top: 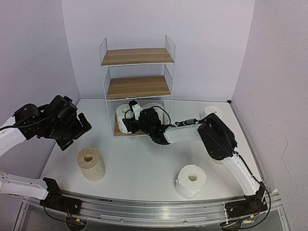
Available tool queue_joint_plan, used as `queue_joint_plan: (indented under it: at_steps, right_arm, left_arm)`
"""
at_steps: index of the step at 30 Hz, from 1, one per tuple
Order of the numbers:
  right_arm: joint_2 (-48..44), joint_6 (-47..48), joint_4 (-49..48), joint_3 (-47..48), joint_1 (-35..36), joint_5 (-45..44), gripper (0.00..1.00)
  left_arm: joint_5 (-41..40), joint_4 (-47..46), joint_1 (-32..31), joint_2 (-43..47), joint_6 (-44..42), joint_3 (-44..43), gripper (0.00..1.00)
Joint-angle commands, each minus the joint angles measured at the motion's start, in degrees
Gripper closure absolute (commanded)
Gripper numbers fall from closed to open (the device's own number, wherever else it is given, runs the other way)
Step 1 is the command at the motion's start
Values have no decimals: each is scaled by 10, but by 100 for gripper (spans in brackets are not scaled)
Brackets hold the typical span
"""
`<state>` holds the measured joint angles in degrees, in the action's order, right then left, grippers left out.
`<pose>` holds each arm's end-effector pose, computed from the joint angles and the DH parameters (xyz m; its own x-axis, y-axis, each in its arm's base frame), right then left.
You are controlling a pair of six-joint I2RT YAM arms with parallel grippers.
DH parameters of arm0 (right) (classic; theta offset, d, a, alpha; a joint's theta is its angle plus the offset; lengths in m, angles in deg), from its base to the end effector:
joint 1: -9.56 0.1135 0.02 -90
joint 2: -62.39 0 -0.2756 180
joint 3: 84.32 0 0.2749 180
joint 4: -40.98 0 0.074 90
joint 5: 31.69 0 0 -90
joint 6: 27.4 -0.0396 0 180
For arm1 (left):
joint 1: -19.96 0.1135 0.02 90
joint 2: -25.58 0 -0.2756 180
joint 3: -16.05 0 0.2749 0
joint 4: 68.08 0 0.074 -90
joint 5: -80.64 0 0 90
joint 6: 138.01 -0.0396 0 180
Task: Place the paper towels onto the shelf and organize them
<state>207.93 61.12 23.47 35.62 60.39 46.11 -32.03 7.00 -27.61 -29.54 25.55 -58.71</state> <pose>0.3897 0.4651 0.1348 -0.1050 -0.0889 -0.9905 -0.6231 0.7821 -0.0042 0.1354 -0.1255 0.3410 -0.6690 -0.5799 -0.4650 -0.3819 0.8049 -0.4542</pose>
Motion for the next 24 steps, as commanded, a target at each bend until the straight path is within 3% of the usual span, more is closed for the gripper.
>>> queue_joint_plan:
  at_steps: [1,8,17,24]
  right_arm:
    - [-19,6,-44,-10,3,-5,24]
    - [-59,1,-71,-64,4,4,8]
    - [-128,-3,-73,-151,14,73,3]
    - [-256,-53,-41,-277,23,77,3]
  left_arm:
    - [-4,-9,1,5,4,-1,0]
    - [3,-14,1,3,0,-1,0]
    - [14,-25,1,0,-3,4,0]
    - [37,-70,1,-6,-25,17,0]
